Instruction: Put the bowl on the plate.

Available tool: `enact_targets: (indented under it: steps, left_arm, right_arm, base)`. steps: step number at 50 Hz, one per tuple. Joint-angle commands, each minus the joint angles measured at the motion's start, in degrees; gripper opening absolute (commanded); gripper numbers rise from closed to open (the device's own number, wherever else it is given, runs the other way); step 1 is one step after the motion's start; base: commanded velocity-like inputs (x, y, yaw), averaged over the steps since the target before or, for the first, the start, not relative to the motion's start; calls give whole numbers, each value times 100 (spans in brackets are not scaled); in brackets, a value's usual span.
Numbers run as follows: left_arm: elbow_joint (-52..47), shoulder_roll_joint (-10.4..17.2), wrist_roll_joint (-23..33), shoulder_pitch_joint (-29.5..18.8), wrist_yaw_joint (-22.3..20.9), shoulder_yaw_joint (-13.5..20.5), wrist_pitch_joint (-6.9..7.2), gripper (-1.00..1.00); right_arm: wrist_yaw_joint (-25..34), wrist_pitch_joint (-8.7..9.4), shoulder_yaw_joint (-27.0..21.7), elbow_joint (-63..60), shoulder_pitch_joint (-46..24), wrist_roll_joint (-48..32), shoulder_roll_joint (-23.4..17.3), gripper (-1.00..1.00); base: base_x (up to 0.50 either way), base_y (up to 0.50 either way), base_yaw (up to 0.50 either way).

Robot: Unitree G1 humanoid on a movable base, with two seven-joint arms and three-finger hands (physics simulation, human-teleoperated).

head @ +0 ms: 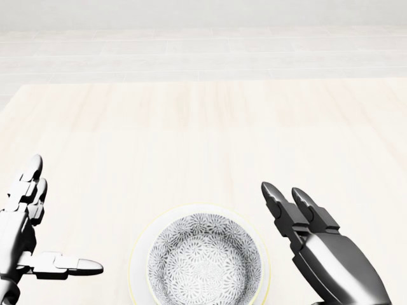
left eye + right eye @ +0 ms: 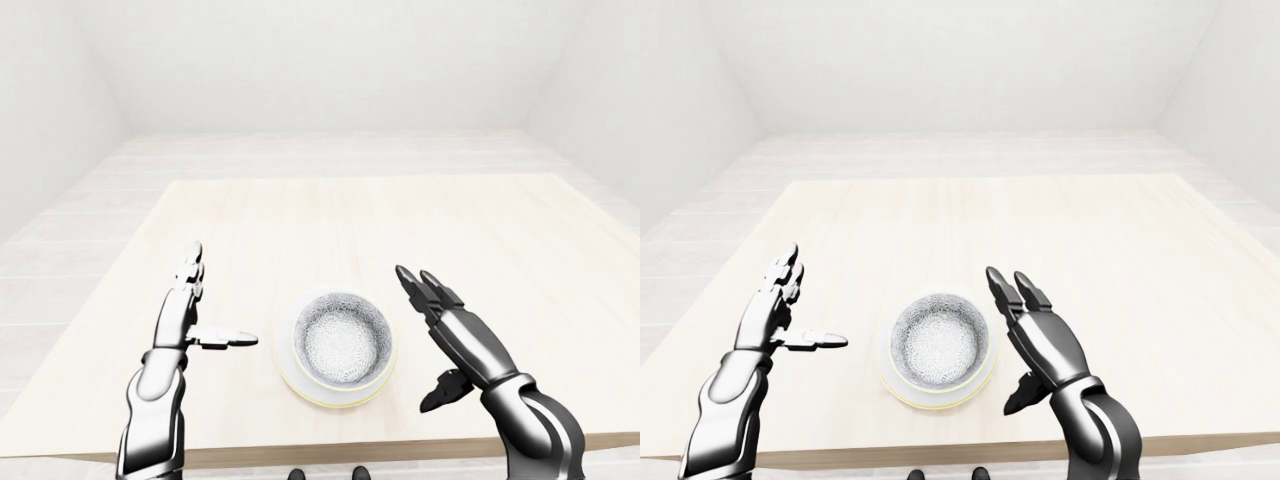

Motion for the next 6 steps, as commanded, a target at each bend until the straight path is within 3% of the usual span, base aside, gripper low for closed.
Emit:
enact_targets:
  steps: [1,6]
  left_arm:
    - [-67,-11,-6,66,-34,43,0,100]
    - [-98,-6,12,28,-39,49,0,100]
  right_arm:
    - [-73,0,-375,-79,-72,196,134,100]
    - [-79,0,-659,-260,-209,525,211,100]
  base:
    - [0,0,0]
    - [0,0,0]
